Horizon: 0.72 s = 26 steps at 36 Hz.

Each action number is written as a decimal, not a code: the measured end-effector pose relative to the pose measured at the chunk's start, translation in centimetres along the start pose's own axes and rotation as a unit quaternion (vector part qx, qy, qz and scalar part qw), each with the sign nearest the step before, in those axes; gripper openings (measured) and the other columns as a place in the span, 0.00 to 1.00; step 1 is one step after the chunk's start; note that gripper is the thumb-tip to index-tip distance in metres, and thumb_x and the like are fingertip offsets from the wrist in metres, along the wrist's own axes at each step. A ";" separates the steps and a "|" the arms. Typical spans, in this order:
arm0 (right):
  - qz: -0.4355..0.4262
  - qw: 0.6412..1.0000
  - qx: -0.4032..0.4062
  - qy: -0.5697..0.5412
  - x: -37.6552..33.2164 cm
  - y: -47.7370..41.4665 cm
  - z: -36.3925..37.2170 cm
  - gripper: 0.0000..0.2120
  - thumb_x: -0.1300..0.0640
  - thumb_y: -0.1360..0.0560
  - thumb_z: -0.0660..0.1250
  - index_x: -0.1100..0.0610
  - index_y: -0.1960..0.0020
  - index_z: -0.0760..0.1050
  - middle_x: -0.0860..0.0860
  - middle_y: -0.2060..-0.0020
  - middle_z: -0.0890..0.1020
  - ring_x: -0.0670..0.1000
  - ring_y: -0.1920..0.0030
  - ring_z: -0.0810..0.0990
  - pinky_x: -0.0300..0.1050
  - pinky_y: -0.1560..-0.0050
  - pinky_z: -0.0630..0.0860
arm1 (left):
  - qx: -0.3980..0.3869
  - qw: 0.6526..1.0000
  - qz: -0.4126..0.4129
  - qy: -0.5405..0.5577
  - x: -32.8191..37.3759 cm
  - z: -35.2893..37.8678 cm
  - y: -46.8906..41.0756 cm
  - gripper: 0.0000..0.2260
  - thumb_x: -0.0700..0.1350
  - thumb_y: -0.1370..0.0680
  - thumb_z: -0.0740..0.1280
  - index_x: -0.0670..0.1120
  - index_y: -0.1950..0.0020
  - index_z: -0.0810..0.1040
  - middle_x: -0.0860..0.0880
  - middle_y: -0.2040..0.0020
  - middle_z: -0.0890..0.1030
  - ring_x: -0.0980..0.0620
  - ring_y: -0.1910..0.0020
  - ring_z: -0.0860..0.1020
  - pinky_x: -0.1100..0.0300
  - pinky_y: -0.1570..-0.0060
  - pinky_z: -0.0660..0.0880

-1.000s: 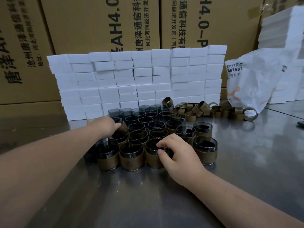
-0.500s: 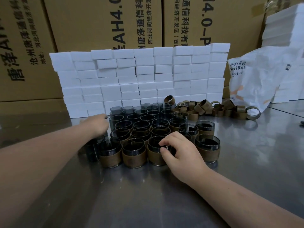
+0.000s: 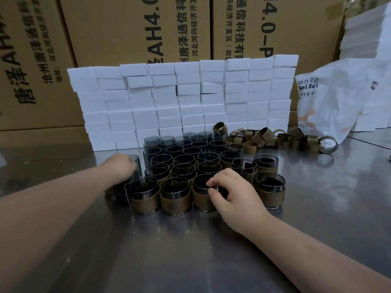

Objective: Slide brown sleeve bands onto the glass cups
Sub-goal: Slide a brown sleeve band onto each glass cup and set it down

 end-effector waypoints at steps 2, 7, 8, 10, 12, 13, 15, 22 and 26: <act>-0.002 1.000 0.000 0.000 0.0 0.0 0.0 0.07 0.57 0.24 0.64 0.54 0.49 0.79 0.41 0.55 0.72 0.42 0.52 0.74 0.36 0.50 0.70 | 0.014 0.999 0.009 0.037 0.0 -0.3 0.1 0.13 0.45 0.20 0.55 0.42 0.46 0.78 0.42 0.44 0.77 0.46 0.52 0.72 0.58 0.54 0.67; -0.001 1.000 0.001 0.002 0.1 0.0 0.0 0.07 0.57 0.24 0.64 0.54 0.49 0.79 0.41 0.55 0.72 0.41 0.52 0.73 0.34 0.51 0.69 | -0.021 0.986 0.023 0.161 -1.1 -1.8 0.7 0.11 0.46 0.20 0.57 0.48 0.53 0.79 0.44 0.40 0.74 0.44 0.45 0.72 0.56 0.54 0.67; -0.002 1.000 0.000 0.002 0.1 0.0 0.0 0.07 0.57 0.24 0.64 0.54 0.49 0.79 0.41 0.55 0.72 0.41 0.52 0.73 0.35 0.50 0.69 | -0.043 0.986 0.036 0.156 -1.5 -2.1 1.0 0.12 0.47 0.21 0.56 0.50 0.55 0.79 0.45 0.42 0.75 0.45 0.46 0.73 0.55 0.55 0.69; -0.002 1.000 -0.001 0.003 0.1 0.0 0.0 0.07 0.57 0.24 0.64 0.54 0.49 0.79 0.41 0.55 0.72 0.41 0.52 0.73 0.35 0.50 0.69 | -0.079 0.986 0.065 0.135 -2.2 -2.4 1.7 0.12 0.45 0.21 0.56 0.51 0.55 0.79 0.45 0.42 0.76 0.45 0.44 0.73 0.52 0.46 0.71; -0.002 1.000 -0.001 0.005 0.1 0.0 0.0 0.07 0.57 0.24 0.64 0.53 0.49 0.79 0.40 0.55 0.72 0.41 0.52 0.73 0.34 0.51 0.69 | -0.094 0.984 0.092 0.117 -2.7 -2.5 2.4 0.11 0.41 0.21 0.57 0.53 0.53 0.77 0.45 0.40 0.76 0.46 0.42 0.72 0.52 0.39 0.68; -0.002 1.000 -0.001 0.006 0.1 0.0 0.0 0.07 0.57 0.24 0.64 0.53 0.49 0.79 0.40 0.55 0.72 0.40 0.52 0.73 0.34 0.51 0.69 | -0.102 0.984 0.104 0.106 -2.9 -2.5 2.6 0.11 0.40 0.21 0.57 0.54 0.50 0.77 0.46 0.37 0.75 0.47 0.39 0.71 0.53 0.37 0.66; -0.001 1.000 -0.002 0.006 0.0 0.0 0.0 0.07 0.56 0.24 0.64 0.53 0.49 0.79 0.40 0.55 0.72 0.40 0.52 0.73 0.35 0.50 0.70 | -0.136 0.980 0.132 0.062 -3.3 -2.6 3.0 0.13 0.41 0.20 0.57 0.53 0.38 0.73 0.49 0.27 0.64 0.48 0.30 0.63 0.52 0.30 0.58; 0.011 1.000 -0.006 0.005 0.0 0.0 0.0 0.06 0.56 0.24 0.64 0.52 0.49 0.78 0.39 0.55 0.72 0.41 0.53 0.74 0.38 0.51 0.71 | -0.192 0.971 0.139 0.025 -3.4 -2.0 4.0 0.22 0.45 0.18 0.55 0.54 0.25 0.56 0.51 0.23 0.46 0.51 0.25 0.44 0.53 0.28 0.43; 0.010 1.000 -0.006 0.006 0.0 -0.1 0.0 0.07 0.56 0.24 0.64 0.52 0.49 0.78 0.39 0.55 0.72 0.40 0.52 0.73 0.37 0.51 0.71 | -0.187 0.973 0.121 0.057 -3.4 -1.6 3.9 0.22 0.42 0.19 0.56 0.53 0.26 0.58 0.50 0.23 0.48 0.50 0.25 0.44 0.51 0.28 0.42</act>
Point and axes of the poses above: each hand's wrist, its own y-axis away from the middle knuckle, its own z-axis out of the palm, x = y × z, the point moved 1 cm from there along -y, towards the middle knuckle
